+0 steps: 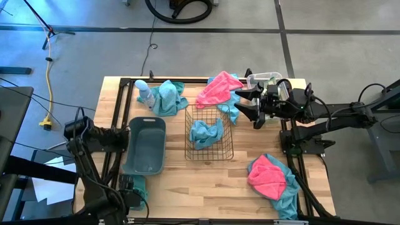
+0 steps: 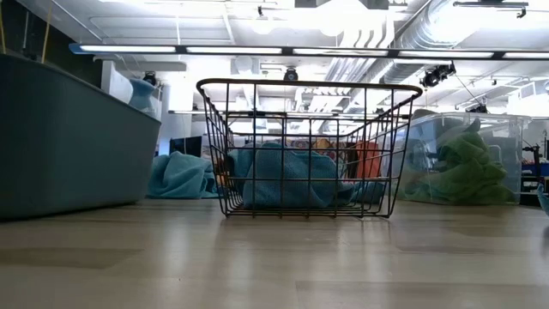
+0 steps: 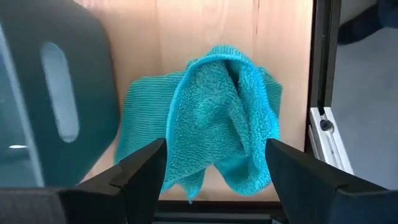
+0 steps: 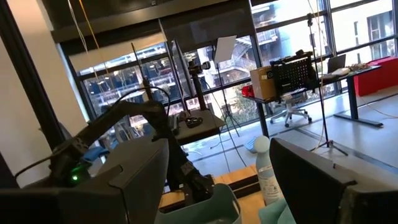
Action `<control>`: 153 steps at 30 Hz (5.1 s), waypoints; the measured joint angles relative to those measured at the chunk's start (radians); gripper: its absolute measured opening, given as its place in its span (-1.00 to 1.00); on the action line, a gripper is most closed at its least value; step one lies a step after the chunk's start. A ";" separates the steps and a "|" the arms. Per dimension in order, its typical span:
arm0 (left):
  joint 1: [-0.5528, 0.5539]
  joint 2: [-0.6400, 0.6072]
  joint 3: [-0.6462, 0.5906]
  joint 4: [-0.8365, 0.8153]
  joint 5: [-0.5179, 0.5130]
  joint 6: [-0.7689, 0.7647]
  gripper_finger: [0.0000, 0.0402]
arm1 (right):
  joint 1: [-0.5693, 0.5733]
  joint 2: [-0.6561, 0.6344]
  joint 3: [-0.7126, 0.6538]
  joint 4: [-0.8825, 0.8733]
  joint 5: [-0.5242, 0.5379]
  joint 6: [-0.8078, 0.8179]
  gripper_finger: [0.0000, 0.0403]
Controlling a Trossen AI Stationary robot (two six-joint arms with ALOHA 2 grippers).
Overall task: Sort microfiber towel by color & place in baskets
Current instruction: Put the blue towel into the wire basket
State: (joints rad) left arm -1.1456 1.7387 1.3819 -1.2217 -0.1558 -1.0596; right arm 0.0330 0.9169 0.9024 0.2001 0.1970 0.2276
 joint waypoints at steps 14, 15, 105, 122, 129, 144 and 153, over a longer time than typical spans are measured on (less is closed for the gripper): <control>-0.004 -0.041 -0.225 0.242 0.033 0.014 0.29 | 0.000 0.000 0.000 -0.001 -0.003 0.000 0.37; -0.004 -0.041 -0.237 0.243 0.033 0.015 0.29 | 0.000 0.000 0.000 -0.001 -0.003 0.000 0.37; 0.033 -0.046 -0.461 0.532 0.046 1.019 0.24 | 0.000 0.000 0.000 -0.039 0.002 0.004 0.37; 0.066 -0.046 -0.466 0.541 0.156 0.906 -0.94 | 0.000 0.000 0.000 -0.039 -0.002 0.004 0.37; 0.095 -0.045 -0.437 0.527 0.188 0.877 -0.98 | 0.000 0.000 0.000 -0.039 -0.005 0.004 0.37; 0.132 -0.316 -0.211 0.293 0.167 0.874 -1.00 | 0.000 0.000 0.000 -0.048 -0.002 0.000 0.37; 0.281 -0.427 0.016 0.198 0.073 0.837 -1.00 | 0.000 0.000 0.000 -0.078 0.003 0.000 0.37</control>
State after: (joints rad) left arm -0.8648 1.3117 1.3975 -1.0239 -0.0826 -0.2230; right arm 0.0329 0.9173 0.9024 0.1217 0.1997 0.2276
